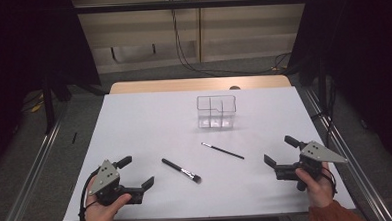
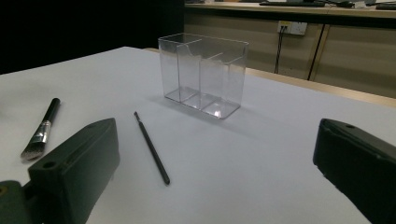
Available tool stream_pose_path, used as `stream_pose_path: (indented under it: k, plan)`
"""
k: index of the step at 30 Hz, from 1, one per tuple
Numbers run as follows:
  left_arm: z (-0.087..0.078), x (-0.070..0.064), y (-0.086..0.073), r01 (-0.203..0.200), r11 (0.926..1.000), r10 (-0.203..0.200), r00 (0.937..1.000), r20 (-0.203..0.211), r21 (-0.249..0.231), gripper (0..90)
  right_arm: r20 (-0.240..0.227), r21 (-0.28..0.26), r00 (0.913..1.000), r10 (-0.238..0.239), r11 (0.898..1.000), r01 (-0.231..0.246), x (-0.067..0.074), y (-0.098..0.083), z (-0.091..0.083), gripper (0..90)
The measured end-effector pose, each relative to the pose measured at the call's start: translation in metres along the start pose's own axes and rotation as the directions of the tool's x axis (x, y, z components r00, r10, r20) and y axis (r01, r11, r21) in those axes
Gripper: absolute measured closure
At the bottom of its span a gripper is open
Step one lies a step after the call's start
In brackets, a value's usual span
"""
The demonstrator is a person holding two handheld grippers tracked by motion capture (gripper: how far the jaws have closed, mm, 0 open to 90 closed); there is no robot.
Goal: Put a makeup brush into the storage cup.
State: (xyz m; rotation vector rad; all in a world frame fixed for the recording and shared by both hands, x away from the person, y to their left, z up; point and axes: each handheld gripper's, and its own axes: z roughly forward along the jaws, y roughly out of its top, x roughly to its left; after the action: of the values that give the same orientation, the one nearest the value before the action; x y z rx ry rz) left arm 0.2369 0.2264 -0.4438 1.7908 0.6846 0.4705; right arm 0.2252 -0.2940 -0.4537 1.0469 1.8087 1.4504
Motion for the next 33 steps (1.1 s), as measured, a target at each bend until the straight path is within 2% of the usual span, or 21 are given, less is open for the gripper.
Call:
stream_pose_path:
  k: [3, 5, 9, 11, 14, 16, 20, 21, 22, 23, 25, 27, 31, 33]
  plan:
    - [0.002, -0.002, 0.003, -0.011, 0.9999, 0.011, 0.9998, 0.018, 0.001, 1.6, -0.004, -0.003, 0.9999, -0.011, 1.000, 0.011, 0.002, 0.001, -0.001, 0.0]
    - [0.005, -0.002, 0.004, 0.011, 0.9999, -0.011, 0.9995, 0.031, 0.000, 1.6, -0.006, -0.001, 0.9999, -0.014, 1.000, 0.014, 0.002, 0.001, -0.001, 0.0]
    - [0.011, 0.001, 0.007, 0.009, 0.9999, -0.009, 0.9996, 0.028, 0.013, 2.3, -0.020, 0.003, 0.9998, 0.004, 1.000, -0.004, 0.003, 0.000, 0.002, 0.0]
    - [0.013, 0.002, 0.008, 0.004, 0.9999, -0.004, 1.0000, 0.006, 0.015, 2.6, -0.024, 0.007, 0.9997, 0.002, 1.000, -0.002, 0.003, 0.000, 0.003, 0.0]
    - [0.015, 0.005, 0.012, 0.006, 0.9999, -0.006, 0.9997, 0.025, 0.009, 3.7, -0.020, 0.012, 0.9998, 0.003, 1.000, -0.002, 0.002, 0.000, 0.003, 0.0]
    - [0.017, 0.006, 0.015, -0.016, 0.9998, 0.016, 0.9997, 0.019, 0.007, 3.7, -0.017, 0.011, 0.9999, 0.001, 1.000, 0.000, 0.002, 0.000, 0.003, 0.0]
    - [0.022, 0.009, 0.019, -0.034, 0.9994, 0.034, 0.9992, 0.021, 0.008, 4.2, -0.012, 0.014, 0.9999, 0.001, 1.000, -0.001, 0.002, 0.000, 0.004, 0.0]
    - [0.024, 0.010, 0.020, -0.030, 0.9995, 0.030, 0.9993, 0.022, 0.007, 4.3, -0.013, 0.014, 0.9999, 0.001, 1.000, -0.001, 0.002, 0.000, 0.004, 0.0]
    - [0.026, 0.013, 0.021, -0.007, 1.0000, 0.007, 0.9993, 0.036, 0.007, 5.7, -0.015, 0.015, 0.9999, -0.001, 1.000, 0.001, 0.002, -0.001, 0.004, 0.0]
    - [0.028, 0.014, 0.021, 0.007, 0.9998, -0.008, 0.9995, 0.032, 0.016, 5.9, -0.015, 0.015, 0.9999, -0.001, 1.000, 0.001, 0.002, -0.001, 0.005, 0.0]
    - [0.031, 0.018, 0.024, -0.017, 0.9995, 0.017, 0.9997, 0.019, 0.025, 5.9, -0.019, 0.014, 0.9998, 0.000, 1.000, 0.000, 0.002, 0.000, 0.004, 0.0]
    - [0.032, 0.018, 0.026, -0.014, 0.9997, 0.013, 0.9996, 0.025, 0.021, 5.9, -0.019, 0.014, 0.9998, 0.003, 1.000, -0.002, 0.002, 0.000, 0.004, 0.0]
    - [0.038, 0.019, 0.032, -0.060, 0.9975, 0.060, 0.9982, 0.008, 0.038, 5.6, -0.021, 0.013, 0.9998, 0.003, 1.000, -0.003, 0.002, 0.000, 0.004, 0.0]
    - [0.043, 0.022, 0.033, -0.052, 0.9978, 0.052, 0.9986, 0.008, 0.042, 5.6, -0.026, 0.014, 0.9997, 0.003, 1.000, -0.003, 0.003, 0.000, 0.004, 0.0]
